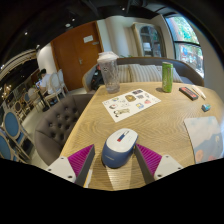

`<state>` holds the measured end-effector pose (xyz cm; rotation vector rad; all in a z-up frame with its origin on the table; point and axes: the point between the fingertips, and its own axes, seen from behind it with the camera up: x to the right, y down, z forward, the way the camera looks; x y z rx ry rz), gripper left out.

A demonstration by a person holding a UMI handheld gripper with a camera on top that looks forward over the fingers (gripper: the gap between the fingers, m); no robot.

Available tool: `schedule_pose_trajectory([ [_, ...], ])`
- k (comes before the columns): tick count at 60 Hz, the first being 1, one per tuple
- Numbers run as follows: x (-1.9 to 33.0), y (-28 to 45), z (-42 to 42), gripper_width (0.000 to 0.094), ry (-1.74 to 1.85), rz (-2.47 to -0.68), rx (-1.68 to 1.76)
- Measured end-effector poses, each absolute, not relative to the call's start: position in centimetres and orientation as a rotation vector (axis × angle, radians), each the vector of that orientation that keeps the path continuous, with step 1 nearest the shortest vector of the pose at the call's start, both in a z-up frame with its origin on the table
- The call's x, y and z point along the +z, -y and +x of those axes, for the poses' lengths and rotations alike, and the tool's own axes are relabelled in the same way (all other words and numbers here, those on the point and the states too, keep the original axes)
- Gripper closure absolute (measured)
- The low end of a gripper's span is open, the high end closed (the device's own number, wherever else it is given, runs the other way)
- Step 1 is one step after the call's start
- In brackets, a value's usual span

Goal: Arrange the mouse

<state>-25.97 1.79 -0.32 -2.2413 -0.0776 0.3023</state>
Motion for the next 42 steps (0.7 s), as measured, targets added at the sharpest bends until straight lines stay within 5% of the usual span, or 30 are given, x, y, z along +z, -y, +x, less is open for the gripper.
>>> schedule_pose_trajectory([
  [1,-0.3,-2.0,-26.1,0.0042,0.075,-2.243,0.301],
  [2,-0.3,-2.2,-26.1,0.0103,0.071,-2.243,0.299],
  [13,-0.7,-4.9,-27.1,0.0166,0.106,-2.233,0.215],
  [19,-1.2,-5.4,-26.3,0.0349,0.167,-2.221,0.093],
  [32,-0.8,-4.4,-27.9,0.0491,0.285,-2.179,0.18],
  [42,7.8,-2.3,-26.9,0.0501,0.325,-2.008,0.245],
])
